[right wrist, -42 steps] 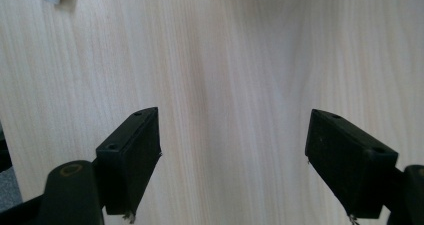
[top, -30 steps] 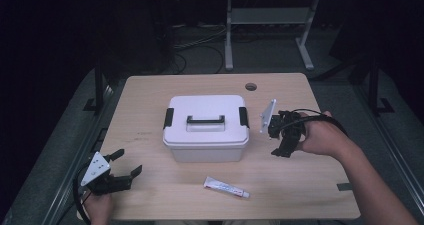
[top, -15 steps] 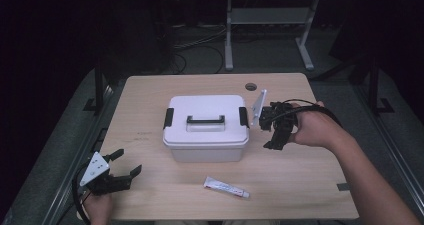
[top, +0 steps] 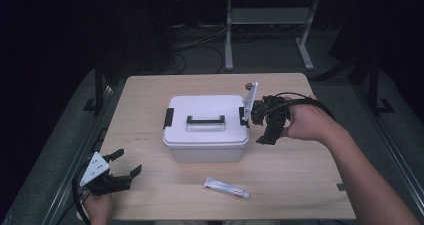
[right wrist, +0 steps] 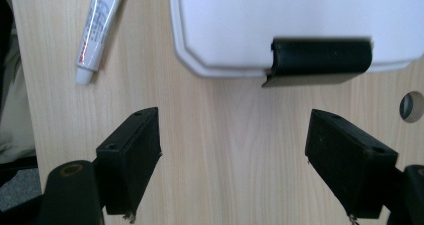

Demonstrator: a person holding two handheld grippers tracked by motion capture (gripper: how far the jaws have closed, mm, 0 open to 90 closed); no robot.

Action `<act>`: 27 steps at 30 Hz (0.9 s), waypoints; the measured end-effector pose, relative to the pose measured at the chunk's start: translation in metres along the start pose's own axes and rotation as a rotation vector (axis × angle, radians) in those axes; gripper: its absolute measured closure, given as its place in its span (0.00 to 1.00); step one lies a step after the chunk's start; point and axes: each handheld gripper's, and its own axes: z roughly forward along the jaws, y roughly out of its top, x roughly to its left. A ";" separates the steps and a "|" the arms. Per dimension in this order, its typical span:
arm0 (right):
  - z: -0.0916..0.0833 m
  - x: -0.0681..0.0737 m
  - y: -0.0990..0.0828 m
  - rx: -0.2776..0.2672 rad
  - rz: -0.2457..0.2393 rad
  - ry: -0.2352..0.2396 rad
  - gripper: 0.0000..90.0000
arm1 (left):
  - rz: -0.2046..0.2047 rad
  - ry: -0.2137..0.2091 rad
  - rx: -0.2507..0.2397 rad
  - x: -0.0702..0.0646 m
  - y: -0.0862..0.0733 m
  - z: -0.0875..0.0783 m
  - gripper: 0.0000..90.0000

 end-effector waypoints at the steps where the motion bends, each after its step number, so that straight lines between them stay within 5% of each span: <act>1: -0.001 -0.001 0.005 0.000 -0.008 -0.002 0.24 | -0.001 0.000 0.002 0.000 0.000 0.000 0.15; 27: -0.006 -0.012 0.069 0.013 -0.073 0.002 0.25 | -0.002 0.002 0.001 0.001 -0.001 0.000 0.15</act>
